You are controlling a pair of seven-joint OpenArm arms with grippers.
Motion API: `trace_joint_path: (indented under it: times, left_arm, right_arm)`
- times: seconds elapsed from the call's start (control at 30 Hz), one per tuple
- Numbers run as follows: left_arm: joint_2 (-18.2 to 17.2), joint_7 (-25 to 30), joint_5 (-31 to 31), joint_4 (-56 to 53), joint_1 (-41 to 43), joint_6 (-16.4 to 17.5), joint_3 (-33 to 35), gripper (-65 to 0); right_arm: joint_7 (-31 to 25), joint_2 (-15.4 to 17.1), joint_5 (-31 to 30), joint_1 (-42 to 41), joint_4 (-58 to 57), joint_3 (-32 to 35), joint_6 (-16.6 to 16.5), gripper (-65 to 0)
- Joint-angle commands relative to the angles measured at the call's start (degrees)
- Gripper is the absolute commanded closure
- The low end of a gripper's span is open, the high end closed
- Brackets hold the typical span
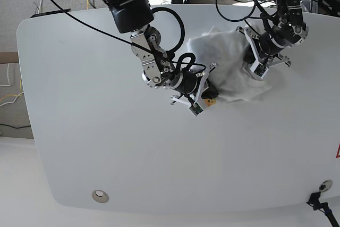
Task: Fold the T-shirt properly
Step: 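Grasp the bundled shirt with both grippers and tuck its edges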
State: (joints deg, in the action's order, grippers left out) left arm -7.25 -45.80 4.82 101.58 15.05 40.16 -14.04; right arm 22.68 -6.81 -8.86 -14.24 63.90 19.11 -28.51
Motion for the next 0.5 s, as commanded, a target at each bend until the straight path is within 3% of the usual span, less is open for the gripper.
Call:
trace_joint_path:
  times: [0.0,0.2,0.33,0.47]
  left_arm:
    - [-0.53,0.83,-2.58,-0.88,-2.08,-0.16,-0.15,0.0]
    - [-1.33,1.10,-13.65,-14.94,-12.28,-0.16,3.98,0.0]
    - [-1.50,1.19,-13.92,-22.68,-19.75,-0.16,6.88,0.0]
    - [-1.24,2.24,-13.83,-28.83,-26.26,-0.16,12.07,0.0]
  right_arm:
    - [-3.91,-0.44,-0.50,-1.19,-1.26,-0.26,-0.28,-1.3]
    - [-4.08,3.69,-0.76,3.65,3.49,-0.34,-0.28,-1.0]
    - [-3.56,5.97,-0.76,9.10,11.22,-2.89,-0.19,-1.0]
    - [0.84,6.50,-0.50,15.51,20.28,-7.47,-0.19,-1.0]
